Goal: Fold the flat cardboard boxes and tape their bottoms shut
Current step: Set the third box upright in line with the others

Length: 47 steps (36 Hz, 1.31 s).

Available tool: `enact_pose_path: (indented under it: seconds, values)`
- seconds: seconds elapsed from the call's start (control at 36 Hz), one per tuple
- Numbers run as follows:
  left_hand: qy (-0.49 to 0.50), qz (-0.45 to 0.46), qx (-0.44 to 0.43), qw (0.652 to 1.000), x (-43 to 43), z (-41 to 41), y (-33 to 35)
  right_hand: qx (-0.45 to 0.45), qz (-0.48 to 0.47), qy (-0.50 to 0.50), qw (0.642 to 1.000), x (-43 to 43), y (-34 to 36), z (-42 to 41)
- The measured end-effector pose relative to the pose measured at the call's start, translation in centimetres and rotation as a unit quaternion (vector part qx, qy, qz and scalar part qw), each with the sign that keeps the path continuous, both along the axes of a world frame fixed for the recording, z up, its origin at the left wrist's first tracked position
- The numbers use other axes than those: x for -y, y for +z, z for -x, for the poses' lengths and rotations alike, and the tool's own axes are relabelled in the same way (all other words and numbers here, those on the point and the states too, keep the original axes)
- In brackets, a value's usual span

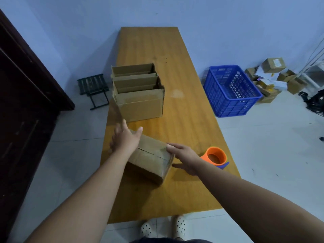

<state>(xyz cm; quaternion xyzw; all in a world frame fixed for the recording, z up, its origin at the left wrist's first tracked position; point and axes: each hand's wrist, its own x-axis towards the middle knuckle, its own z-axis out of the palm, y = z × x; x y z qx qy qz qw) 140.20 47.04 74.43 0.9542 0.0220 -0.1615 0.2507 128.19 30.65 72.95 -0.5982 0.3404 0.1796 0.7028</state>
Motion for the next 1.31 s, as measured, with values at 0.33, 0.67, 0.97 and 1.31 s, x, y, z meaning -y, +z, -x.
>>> enact_pose_path:
  seconds: [0.33,0.67,0.97,1.31]
  values:
    - [0.106,0.127,-0.042,0.985,-3.7,-0.1,1.6,-0.149,-0.124,-0.09,0.977,-2.0,0.2,-2.0]
    - [0.07,0.334,-0.161,0.926,-6.7,-0.4,3.0,0.065,-0.028,-0.092,0.993,-0.7,4.1,-4.3]
    - [0.204,0.549,-0.162,0.794,-7.0,-0.5,1.4,0.088,-0.106,-0.181,0.974,0.3,3.4,-5.0]
    - [-0.063,0.402,-0.25,0.879,-8.1,-2.5,1.0,0.033,0.059,0.195,0.978,3.2,3.2,-5.7]
